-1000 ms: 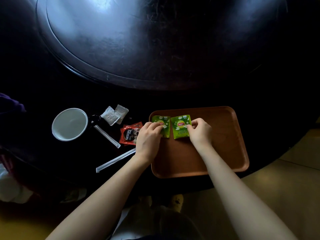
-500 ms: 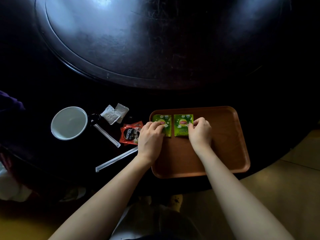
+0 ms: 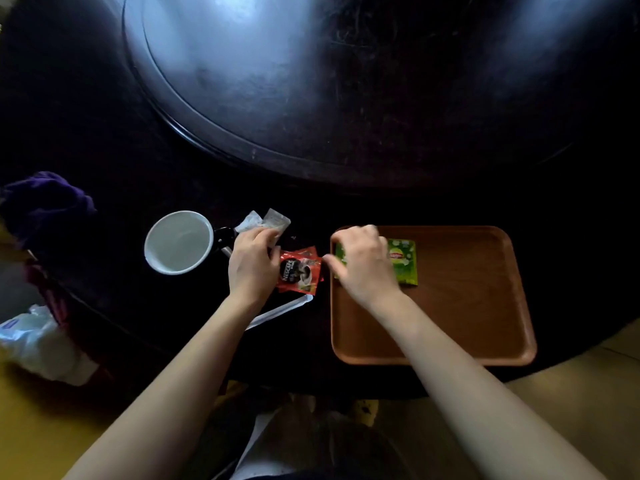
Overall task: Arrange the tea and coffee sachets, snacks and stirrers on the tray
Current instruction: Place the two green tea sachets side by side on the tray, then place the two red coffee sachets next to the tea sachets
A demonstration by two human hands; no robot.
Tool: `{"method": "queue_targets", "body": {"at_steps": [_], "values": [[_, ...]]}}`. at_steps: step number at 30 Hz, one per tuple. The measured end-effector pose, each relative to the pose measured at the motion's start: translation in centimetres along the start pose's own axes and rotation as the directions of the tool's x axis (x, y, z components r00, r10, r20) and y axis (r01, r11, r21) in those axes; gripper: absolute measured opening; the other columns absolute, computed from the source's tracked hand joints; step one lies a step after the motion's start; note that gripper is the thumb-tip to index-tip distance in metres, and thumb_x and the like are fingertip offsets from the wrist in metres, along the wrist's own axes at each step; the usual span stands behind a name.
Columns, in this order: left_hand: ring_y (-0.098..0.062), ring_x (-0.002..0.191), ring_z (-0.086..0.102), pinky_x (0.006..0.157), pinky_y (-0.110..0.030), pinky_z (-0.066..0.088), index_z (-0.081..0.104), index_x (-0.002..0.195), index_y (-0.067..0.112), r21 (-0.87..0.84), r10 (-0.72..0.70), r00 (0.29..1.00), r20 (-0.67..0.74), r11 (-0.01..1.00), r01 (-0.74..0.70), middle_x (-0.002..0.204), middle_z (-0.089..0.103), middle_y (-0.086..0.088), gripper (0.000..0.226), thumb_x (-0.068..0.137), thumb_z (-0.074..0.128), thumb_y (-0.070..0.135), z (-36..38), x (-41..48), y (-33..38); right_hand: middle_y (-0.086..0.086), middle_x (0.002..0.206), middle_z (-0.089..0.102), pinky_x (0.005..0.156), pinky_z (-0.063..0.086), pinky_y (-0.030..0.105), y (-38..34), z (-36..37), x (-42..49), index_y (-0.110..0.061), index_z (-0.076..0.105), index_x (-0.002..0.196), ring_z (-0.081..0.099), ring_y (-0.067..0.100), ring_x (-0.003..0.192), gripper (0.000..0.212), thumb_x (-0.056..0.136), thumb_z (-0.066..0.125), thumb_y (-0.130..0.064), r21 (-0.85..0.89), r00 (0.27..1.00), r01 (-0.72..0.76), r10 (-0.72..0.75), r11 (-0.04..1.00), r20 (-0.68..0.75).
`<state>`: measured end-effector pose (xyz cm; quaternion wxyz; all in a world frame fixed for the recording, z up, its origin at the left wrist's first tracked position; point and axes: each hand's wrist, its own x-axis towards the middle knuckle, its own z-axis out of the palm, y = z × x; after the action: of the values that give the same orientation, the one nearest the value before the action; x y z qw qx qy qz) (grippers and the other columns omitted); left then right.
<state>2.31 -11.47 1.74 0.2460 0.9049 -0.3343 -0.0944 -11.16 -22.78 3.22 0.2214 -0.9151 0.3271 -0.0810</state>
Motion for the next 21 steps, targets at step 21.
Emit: {"method": "queue_targets", "body": {"at_steps": [21], "values": [[-0.028,0.090,0.066,0.081,-0.039,0.053,0.061,0.100,0.010,-0.503,0.035,0.862,0.506,0.824,0.261,0.095,0.067,-0.014,0.022,0.080,0.067,0.017,-1.9,1.8,-0.9,0.003,0.082,0.067,0.075,0.049,0.029,-2.3,-1.0,2.9,-0.013,0.064,0.090,0.063,0.018,0.078,0.012,0.078,0.066,-0.012,0.524,0.952,-0.264,0.134,0.810,0.274]]}}
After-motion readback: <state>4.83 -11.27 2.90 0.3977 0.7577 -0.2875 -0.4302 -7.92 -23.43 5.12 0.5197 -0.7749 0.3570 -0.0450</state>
